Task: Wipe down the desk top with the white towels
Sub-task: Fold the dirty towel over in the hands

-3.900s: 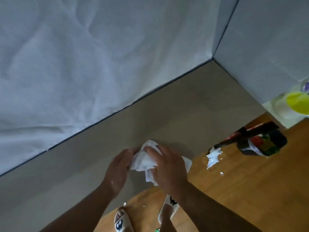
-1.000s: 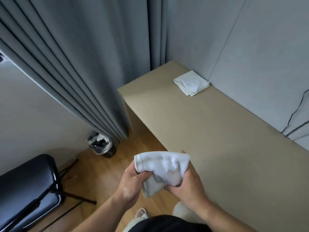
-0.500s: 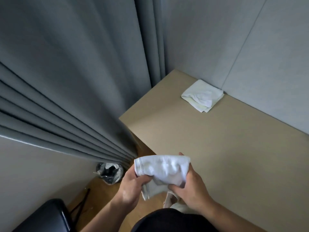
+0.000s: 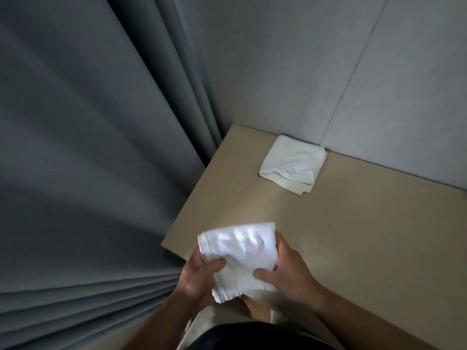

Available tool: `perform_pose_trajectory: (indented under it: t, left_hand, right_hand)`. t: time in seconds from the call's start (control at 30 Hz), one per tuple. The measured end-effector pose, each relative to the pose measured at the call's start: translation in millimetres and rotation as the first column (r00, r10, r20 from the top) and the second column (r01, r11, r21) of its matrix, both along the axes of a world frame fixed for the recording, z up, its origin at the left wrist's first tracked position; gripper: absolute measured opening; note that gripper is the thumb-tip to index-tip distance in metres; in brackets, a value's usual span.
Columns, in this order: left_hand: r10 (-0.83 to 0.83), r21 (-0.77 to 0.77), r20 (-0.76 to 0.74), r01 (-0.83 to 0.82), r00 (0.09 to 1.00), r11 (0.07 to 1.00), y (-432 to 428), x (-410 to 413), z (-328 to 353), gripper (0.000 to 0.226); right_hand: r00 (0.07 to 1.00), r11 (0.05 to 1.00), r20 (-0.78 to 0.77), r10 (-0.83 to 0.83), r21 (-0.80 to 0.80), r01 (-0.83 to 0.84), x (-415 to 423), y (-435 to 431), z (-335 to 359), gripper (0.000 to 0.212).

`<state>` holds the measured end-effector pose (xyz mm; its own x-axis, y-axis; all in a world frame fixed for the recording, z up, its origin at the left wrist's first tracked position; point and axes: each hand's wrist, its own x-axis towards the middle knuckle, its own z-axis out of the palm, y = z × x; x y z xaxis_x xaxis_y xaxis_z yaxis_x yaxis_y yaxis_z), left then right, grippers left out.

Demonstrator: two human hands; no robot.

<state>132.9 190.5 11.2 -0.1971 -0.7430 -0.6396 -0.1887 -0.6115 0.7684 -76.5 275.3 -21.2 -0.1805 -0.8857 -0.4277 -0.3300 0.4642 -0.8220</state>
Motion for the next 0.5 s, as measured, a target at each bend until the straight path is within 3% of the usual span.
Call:
perform_pose_trajectory:
  t: [0.23,0.33,0.43,0.5]
  left_hand:
    - [-0.349,0.01,0.097,0.35,0.932,0.937,-117.2,-9.5,-40.3,0.048]
    - [-0.469,-0.045,0.095,0.474,0.878,0.879,-164.6,-9.5,-53.8,0.072]
    - [-0.572,-0.106,0.225,0.603,0.789,0.791,-202.9,-16.1,-61.4,0.077]
    - [-0.617,-0.127,0.318,0.677,0.72,0.725,-223.2,-27.5,-52.1,0.086]
  right_hand:
    - [0.94,0.948,0.131,-0.315,0.1,0.303,10.8,-55.3,-6.6,0.076]
    - [0.891,0.907,0.17,-0.421,0.114,0.406,18.5,-90.4,-6.2,0.062]
    - [0.781,0.818,0.242,-0.575,0.173,0.548,25.9,-127.3,-5.5,0.038]
    - [0.74,0.76,0.177,-0.649,0.184,0.623,27.1,-149.1,-5.2,0.029]
